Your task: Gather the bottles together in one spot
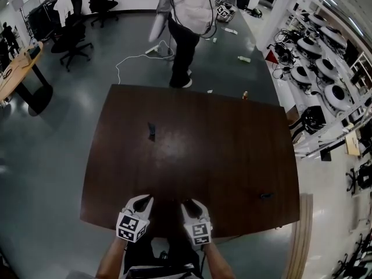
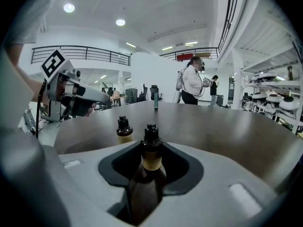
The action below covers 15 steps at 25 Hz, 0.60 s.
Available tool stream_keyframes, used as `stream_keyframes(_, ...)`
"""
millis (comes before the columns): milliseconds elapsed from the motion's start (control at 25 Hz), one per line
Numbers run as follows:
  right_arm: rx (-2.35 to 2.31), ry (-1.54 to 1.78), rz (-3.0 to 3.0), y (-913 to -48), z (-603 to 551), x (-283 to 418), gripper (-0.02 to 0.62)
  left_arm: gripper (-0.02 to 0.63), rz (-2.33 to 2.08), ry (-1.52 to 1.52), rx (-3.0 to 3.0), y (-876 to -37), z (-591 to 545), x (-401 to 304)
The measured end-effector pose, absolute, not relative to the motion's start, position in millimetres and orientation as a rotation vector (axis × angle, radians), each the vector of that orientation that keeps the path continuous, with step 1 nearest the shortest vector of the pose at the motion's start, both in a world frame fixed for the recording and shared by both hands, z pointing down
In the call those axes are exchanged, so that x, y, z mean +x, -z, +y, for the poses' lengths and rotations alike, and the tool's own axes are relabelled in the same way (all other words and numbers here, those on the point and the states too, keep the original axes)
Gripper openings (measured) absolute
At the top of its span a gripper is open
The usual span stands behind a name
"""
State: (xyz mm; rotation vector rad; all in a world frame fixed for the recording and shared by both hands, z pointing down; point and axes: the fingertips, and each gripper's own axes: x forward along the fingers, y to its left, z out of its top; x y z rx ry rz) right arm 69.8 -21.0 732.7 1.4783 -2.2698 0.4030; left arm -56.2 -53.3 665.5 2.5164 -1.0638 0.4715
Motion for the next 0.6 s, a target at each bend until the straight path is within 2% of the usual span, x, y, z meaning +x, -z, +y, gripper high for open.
stream_keyframes(560, 1.483, -0.39, -2.321, -731.1, -18.4, 67.1, 0.134, 0.002, -1.037, -0.475, 2.534, -667.4, -50.8, -46.2)
stream_keyframes(600, 1.484, -0.395, -2.339, -729.9, -18.0, 67.4, 0.157, 0.002, -1.039, -0.477, 2.535, -667.5, -51.2, -45.8)
